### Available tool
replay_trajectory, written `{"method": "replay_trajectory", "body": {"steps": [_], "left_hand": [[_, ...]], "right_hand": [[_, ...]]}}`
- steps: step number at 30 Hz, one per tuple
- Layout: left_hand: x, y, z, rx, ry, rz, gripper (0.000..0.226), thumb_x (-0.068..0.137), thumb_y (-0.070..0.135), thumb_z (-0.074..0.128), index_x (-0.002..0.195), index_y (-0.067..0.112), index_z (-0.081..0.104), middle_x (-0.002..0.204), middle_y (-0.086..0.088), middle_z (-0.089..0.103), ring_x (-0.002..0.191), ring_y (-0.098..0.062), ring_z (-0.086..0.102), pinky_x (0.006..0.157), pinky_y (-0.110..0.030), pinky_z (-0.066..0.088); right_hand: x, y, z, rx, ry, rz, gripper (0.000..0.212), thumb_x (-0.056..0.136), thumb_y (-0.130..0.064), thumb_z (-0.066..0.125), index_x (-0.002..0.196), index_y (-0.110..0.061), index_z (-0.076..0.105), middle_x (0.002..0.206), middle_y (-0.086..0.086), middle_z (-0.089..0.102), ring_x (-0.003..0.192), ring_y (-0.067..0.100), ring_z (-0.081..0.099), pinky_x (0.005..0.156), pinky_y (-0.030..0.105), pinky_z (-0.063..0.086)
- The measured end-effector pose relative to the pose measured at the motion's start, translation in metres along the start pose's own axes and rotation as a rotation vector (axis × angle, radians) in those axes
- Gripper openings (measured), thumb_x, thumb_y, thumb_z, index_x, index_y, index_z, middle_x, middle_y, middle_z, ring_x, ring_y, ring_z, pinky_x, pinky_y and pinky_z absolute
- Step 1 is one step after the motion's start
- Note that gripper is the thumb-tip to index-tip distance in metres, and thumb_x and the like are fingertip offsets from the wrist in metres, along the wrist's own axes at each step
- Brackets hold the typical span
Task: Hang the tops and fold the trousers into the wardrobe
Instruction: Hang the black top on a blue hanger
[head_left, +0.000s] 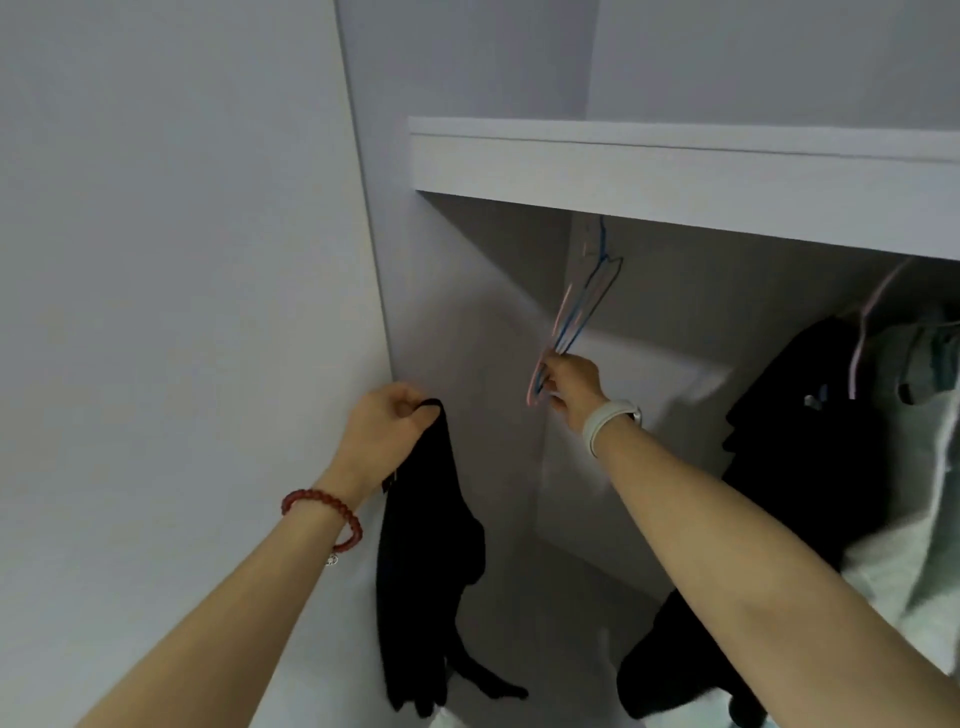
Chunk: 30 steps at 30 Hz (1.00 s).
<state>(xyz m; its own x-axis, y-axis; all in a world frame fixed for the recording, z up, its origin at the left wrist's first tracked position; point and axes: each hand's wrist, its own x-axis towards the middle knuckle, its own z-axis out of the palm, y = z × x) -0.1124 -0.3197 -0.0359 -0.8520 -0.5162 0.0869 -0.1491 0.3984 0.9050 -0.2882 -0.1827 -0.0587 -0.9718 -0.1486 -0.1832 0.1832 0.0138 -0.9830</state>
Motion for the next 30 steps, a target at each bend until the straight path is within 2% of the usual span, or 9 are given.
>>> {"method": "replay_trajectory", "body": {"steps": [5, 8, 10, 14, 17, 19, 21, 25, 30], "left_hand": [[-0.013, -0.011, -0.018, -0.026, 0.011, -0.011, 0.015, 0.087, 0.011, 0.062, 0.073, 0.014, 0.062, 0.071, -0.004, 0.063, 0.068, -0.018, 0.058, 0.068, -0.030, 0.046], [-0.017, -0.015, -0.020, -0.018, 0.011, -0.028, 0.014, 0.087, 0.009, 0.062, 0.074, 0.014, 0.063, 0.071, -0.003, 0.064, 0.066, -0.017, 0.058, 0.066, -0.026, 0.047], [-0.020, -0.016, -0.018, -0.032, 0.000, -0.035, 0.017, 0.087, 0.008, 0.062, 0.072, 0.015, 0.062, 0.069, -0.001, 0.063, 0.063, -0.014, 0.056, 0.056, -0.016, 0.045], [-0.023, -0.014, -0.012, -0.027, -0.036, -0.020, 0.012, 0.087, 0.009, 0.062, 0.075, 0.013, 0.063, 0.067, 0.004, 0.060, 0.059, -0.008, 0.053, 0.049, -0.007, 0.038], [-0.023, -0.013, -0.010, -0.030, -0.061, -0.010, 0.010, 0.087, 0.008, 0.062, 0.078, 0.011, 0.062, 0.064, 0.005, 0.058, 0.052, -0.002, 0.051, 0.046, -0.007, 0.035], [-0.023, -0.010, -0.009, -0.021, -0.076, -0.014, 0.012, 0.088, 0.011, 0.062, 0.076, 0.014, 0.062, 0.065, 0.003, 0.059, 0.055, -0.007, 0.052, 0.049, -0.015, 0.038], [-0.022, -0.007, -0.007, -0.026, -0.077, -0.020, 0.014, 0.088, 0.012, 0.062, 0.074, 0.014, 0.062, 0.066, 0.002, 0.060, 0.057, -0.011, 0.053, 0.049, -0.016, 0.039], [-0.024, -0.003, -0.001, -0.009, -0.092, -0.014, 0.013, 0.089, 0.014, 0.060, 0.078, 0.010, 0.062, 0.069, -0.004, 0.061, 0.058, -0.015, 0.055, 0.049, -0.021, 0.041], [-0.026, -0.004, 0.009, 0.000, -0.146, -0.008, 0.021, 0.090, 0.012, 0.059, 0.070, 0.015, 0.057, 0.068, -0.003, 0.059, 0.060, -0.015, 0.054, 0.051, -0.020, 0.040]], "right_hand": [[0.008, -0.001, 0.009, -0.061, 0.051, -0.132, 0.025, 0.093, -0.008, 0.051, 0.069, -0.013, 0.056, 0.068, 0.003, 0.053, 0.058, 0.014, 0.049, 0.046, 0.018, 0.038], [0.006, -0.003, 0.002, -0.106, 0.119, -0.184, 0.018, 0.093, -0.009, 0.051, 0.080, -0.006, 0.064, 0.072, 0.008, 0.055, 0.065, 0.022, 0.051, 0.056, 0.027, 0.039], [0.001, -0.006, -0.005, -0.125, 0.153, -0.213, 0.017, 0.093, -0.010, 0.052, 0.093, -0.001, 0.066, 0.075, 0.009, 0.055, 0.069, 0.023, 0.051, 0.065, 0.030, 0.042], [-0.007, -0.014, -0.017, -0.169, 0.215, -0.266, 0.015, 0.091, -0.011, 0.054, 0.079, -0.008, 0.062, 0.077, 0.009, 0.054, 0.078, 0.019, 0.048, 0.071, 0.024, 0.036], [-0.011, -0.018, -0.028, -0.169, 0.220, -0.270, 0.038, 0.090, -0.008, 0.054, 0.055, -0.019, 0.046, 0.058, 0.000, 0.043, 0.065, 0.018, 0.043, 0.067, 0.023, 0.034], [-0.018, -0.019, -0.035, -0.119, 0.193, -0.254, 0.043, 0.090, -0.006, 0.054, 0.052, -0.020, 0.041, 0.055, -0.001, 0.039, 0.055, 0.013, 0.038, 0.059, 0.025, 0.034], [-0.024, -0.014, -0.041, -0.058, 0.175, -0.225, 0.036, 0.090, -0.006, 0.054, 0.057, -0.017, 0.047, 0.057, 0.000, 0.042, 0.054, 0.011, 0.038, 0.056, 0.023, 0.035], [-0.037, -0.007, -0.054, 0.077, 0.127, -0.155, 0.011, 0.093, -0.006, 0.050, 0.086, -0.009, 0.059, 0.063, 0.001, 0.046, 0.056, 0.010, 0.040, 0.054, 0.018, 0.038], [-0.051, -0.021, -0.079, 0.089, 0.125, -0.129, 0.026, 0.095, -0.005, 0.048, 0.073, -0.017, 0.056, 0.062, 0.000, 0.047, 0.046, 0.005, 0.042, 0.038, 0.011, 0.035]]}}
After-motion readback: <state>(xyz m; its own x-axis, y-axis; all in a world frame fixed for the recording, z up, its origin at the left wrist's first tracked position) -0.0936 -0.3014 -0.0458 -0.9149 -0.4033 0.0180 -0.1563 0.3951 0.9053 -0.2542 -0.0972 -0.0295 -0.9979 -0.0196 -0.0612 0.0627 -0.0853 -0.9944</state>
